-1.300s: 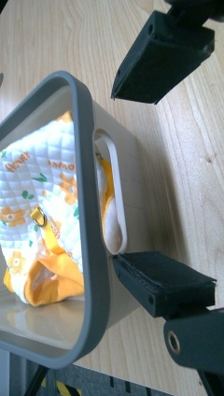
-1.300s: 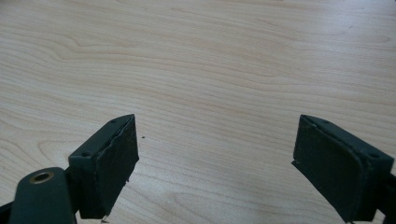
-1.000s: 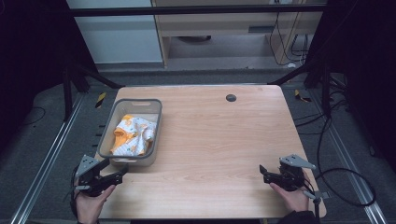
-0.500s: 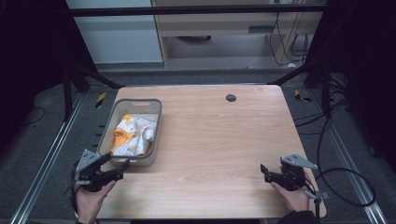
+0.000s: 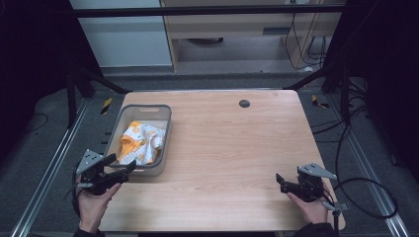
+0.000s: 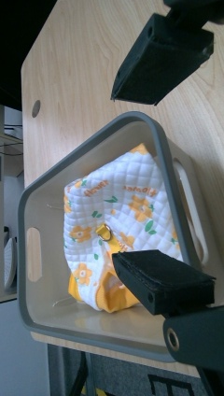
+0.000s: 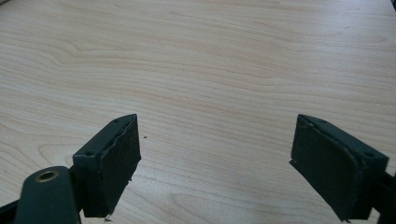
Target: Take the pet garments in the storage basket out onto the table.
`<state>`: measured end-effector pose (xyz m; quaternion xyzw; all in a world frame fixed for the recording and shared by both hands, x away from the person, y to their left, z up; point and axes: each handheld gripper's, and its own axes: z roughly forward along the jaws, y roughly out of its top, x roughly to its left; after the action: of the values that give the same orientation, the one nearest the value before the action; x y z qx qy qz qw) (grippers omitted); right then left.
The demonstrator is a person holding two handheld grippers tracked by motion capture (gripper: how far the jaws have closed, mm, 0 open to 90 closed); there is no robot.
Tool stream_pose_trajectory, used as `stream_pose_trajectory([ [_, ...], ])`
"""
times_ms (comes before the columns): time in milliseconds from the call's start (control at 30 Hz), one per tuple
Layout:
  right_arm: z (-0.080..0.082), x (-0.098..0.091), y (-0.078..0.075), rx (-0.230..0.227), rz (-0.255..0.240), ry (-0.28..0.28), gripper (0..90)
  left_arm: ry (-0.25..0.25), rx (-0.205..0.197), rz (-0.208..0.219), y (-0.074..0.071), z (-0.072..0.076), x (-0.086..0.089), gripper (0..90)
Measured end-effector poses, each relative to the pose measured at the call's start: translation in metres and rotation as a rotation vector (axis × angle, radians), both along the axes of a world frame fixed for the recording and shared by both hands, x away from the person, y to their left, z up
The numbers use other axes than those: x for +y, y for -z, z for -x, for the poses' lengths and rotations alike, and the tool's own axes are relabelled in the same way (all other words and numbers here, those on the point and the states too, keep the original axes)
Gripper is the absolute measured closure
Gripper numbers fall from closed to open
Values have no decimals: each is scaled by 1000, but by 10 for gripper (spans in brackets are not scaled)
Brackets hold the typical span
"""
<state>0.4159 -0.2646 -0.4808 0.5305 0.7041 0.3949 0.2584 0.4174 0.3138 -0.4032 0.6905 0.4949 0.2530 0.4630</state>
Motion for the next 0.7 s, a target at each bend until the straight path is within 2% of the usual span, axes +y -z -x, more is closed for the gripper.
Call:
stream_pose_trajectory([
  [233,0,0,0,2,1,-2,157,-2,-7,-4,-12,-8,3,175],
  [700,0,1,0,4,-6,-3,158,3,-1,-22,-31,-33,-4,176],
])
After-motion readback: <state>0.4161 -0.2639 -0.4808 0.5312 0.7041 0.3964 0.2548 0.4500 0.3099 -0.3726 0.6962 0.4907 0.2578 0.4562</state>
